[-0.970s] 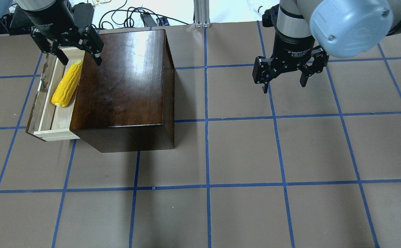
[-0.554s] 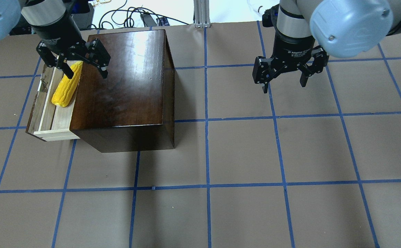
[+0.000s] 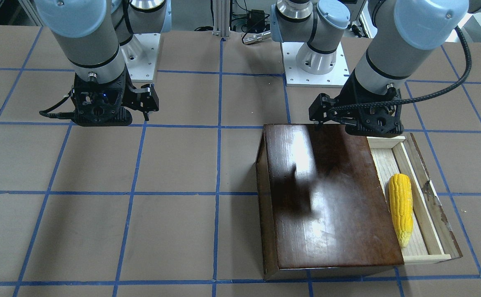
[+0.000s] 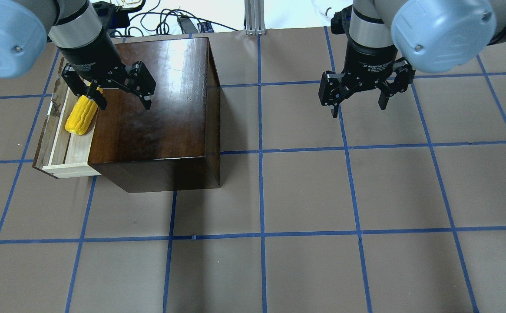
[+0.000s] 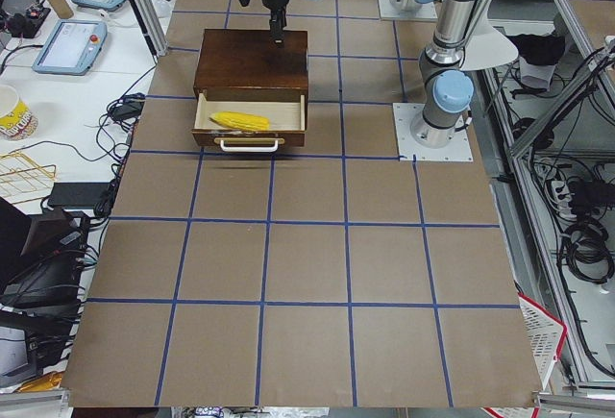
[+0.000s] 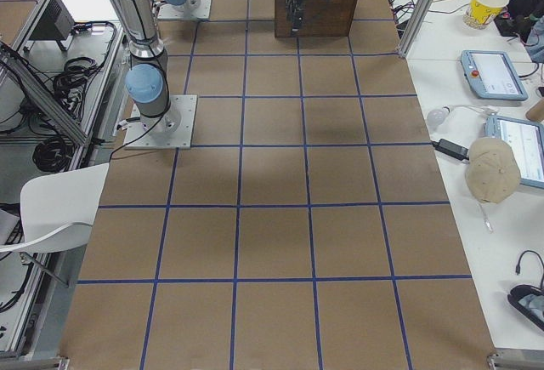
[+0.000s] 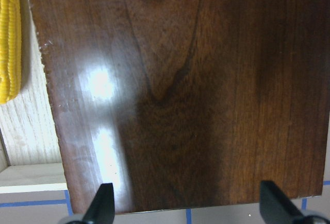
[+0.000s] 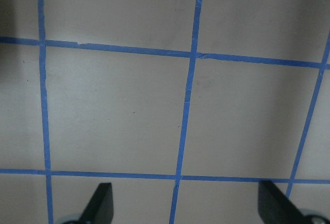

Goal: Open drawer and put corn inside

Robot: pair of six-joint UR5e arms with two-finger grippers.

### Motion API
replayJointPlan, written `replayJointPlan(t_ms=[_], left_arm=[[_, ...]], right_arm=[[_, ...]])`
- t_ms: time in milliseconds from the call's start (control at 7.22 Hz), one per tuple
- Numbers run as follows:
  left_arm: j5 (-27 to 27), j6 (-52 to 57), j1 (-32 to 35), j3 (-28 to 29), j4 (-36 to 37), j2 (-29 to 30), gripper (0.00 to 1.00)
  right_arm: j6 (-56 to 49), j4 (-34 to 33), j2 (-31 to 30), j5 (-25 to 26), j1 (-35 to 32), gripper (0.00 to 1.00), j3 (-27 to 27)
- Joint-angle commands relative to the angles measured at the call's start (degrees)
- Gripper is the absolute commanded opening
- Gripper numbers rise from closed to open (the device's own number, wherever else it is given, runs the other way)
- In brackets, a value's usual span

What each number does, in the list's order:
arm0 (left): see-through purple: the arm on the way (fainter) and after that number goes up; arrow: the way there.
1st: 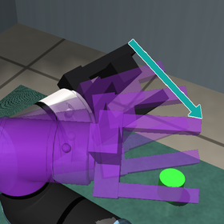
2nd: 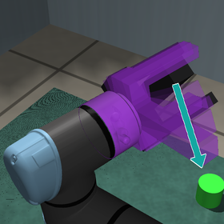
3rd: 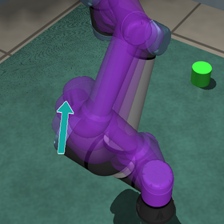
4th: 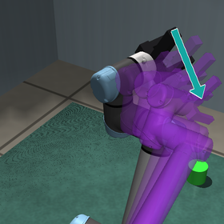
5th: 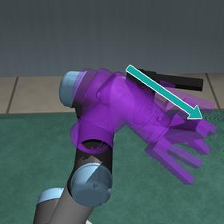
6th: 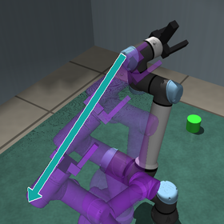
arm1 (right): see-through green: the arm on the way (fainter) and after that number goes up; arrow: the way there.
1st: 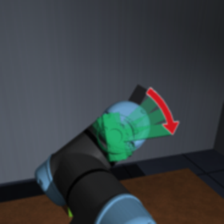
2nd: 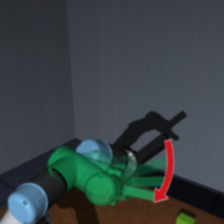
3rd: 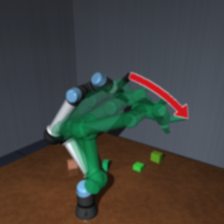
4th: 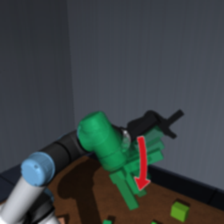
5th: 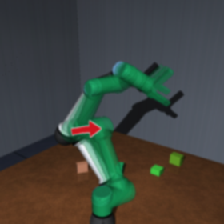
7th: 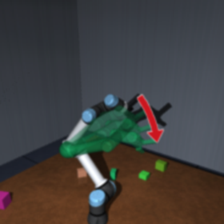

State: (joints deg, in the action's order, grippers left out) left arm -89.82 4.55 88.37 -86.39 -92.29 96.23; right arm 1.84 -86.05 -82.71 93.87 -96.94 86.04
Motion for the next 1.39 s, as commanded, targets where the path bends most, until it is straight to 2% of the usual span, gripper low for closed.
replayJointPlan(t_ms=[0,1247], left_arm=[[0.0,-0.6,0.3,-1.3,0.1,-0.8,1.0],[-0.1,-0.2,0.3,-2.6,1.7,-1.9,1.0]], right_arm=[[0.0,0.0,0.0,0.0,0.0,1.0,0.0],[0.0,0.0,0.0,0.0,0.0,1.0,0.0]])
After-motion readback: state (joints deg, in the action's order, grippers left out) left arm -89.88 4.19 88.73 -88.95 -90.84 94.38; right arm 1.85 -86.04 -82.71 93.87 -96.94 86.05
